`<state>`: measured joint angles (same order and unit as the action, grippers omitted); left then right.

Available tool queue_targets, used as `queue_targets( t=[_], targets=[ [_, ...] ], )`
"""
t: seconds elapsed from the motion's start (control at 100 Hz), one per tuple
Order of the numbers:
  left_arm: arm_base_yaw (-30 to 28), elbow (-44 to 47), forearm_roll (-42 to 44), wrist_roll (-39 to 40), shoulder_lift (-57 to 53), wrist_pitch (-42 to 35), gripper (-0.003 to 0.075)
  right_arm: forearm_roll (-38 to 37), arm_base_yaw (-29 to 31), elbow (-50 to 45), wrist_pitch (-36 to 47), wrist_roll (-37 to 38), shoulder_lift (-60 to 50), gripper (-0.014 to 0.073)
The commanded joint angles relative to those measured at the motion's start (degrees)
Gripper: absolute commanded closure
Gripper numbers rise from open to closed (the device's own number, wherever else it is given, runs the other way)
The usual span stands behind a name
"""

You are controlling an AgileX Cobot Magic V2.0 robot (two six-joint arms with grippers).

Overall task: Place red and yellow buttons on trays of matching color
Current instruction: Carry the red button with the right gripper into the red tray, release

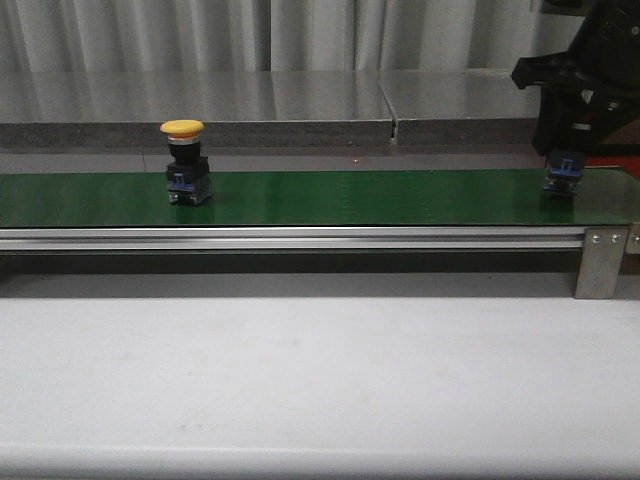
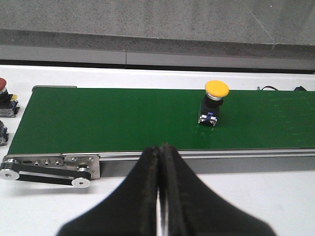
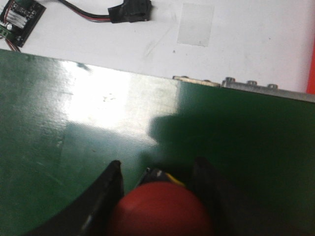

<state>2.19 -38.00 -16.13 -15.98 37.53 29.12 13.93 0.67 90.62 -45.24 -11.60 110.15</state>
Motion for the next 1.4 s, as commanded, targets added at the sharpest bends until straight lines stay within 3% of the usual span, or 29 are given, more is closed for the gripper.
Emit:
queue_targets(
  t=[0.0,0.16,0.49,0.81,1.24,1.39],
  targets=[
    [0.42,-1.42,-1.34,0.21,-0.1,-4.18,0.0739,-0.53,1.68,4.24,0.35,-0.51,-3.07,0.0372],
    [0.42,-1.42,-1.34,0.21,-0.1,-4.18,0.0739,-1.72,7.23,11.8,-5.06,-0.51,-1.16,0.0372],
    [0.42,-1.42,-1.34,0.21,-0.1,-4.18,0.0739,-1.49,17.13,23.65,-5.26,-0.46,8.12,0.0372],
    [0.42,-1.42,-1.34,0.21,-0.1,-4.18,0.0739,-1.45,17.8,25.23,-2.67,-0.46,16.46,0.0372],
    [0.42,-1.42,-1.34,0.21,-0.1,-4.18,0.0739,-1.64,17.8,25.4,-0.44,-0.46,19.42,0.037],
    [0.42,-1.42,-1.34,0.21,-0.1,-4.18,0.0739,-1.64,17.8,25.4,-1.27,-0.46,19.23,0.0253]
  ],
)
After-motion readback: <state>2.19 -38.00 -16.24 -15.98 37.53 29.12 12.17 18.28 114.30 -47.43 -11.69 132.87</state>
